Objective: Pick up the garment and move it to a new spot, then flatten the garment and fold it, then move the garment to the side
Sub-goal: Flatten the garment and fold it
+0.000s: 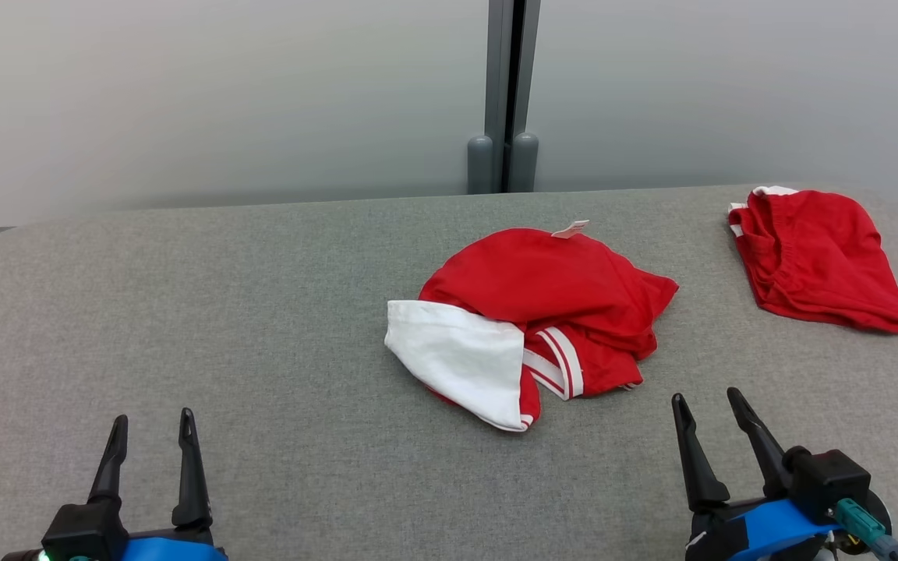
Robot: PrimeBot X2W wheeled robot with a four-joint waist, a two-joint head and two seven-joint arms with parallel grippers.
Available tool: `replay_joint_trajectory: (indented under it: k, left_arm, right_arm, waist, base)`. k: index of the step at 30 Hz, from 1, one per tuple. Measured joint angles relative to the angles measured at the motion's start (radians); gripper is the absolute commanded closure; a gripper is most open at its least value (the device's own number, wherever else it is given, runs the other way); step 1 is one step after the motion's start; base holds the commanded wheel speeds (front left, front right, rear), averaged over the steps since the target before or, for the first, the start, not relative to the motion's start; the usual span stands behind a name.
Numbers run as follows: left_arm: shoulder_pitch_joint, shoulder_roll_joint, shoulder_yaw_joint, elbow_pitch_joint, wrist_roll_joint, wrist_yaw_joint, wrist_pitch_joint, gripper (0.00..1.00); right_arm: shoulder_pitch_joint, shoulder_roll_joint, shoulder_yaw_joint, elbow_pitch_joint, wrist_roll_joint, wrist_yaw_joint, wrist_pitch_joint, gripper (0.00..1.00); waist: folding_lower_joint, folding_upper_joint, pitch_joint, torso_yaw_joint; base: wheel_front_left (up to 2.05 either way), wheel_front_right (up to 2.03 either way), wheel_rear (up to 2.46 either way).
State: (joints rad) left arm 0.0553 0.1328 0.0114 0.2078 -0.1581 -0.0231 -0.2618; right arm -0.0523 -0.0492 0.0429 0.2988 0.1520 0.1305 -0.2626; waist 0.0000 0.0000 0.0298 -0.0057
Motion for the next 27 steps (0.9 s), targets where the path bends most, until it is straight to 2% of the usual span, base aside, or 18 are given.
replay_joint_trajectory:
  k: [20,27]
  left_arm:
    - [-0.008,-0.025,0.03,0.016,0.035,-0.03,0.0,0.0]
    - [-0.022,-0.029,0.039,0.021,0.045,-0.04,0.0,0.0]
  right_arm:
    - [0.01,0.0,0.004,0.007,0.0,0.0,0.0,0.0]
    - [-0.057,0.0,0.075,0.005,-0.026,0.0,0.01,0.0]
  waist:
    - [0.0,0.0,-0.009,0.004]
    - [0.0,0.0,0.009,0.009]
  base:
    - [0.0,0.0,0.0]
    - [0.0,0.0,0.0]
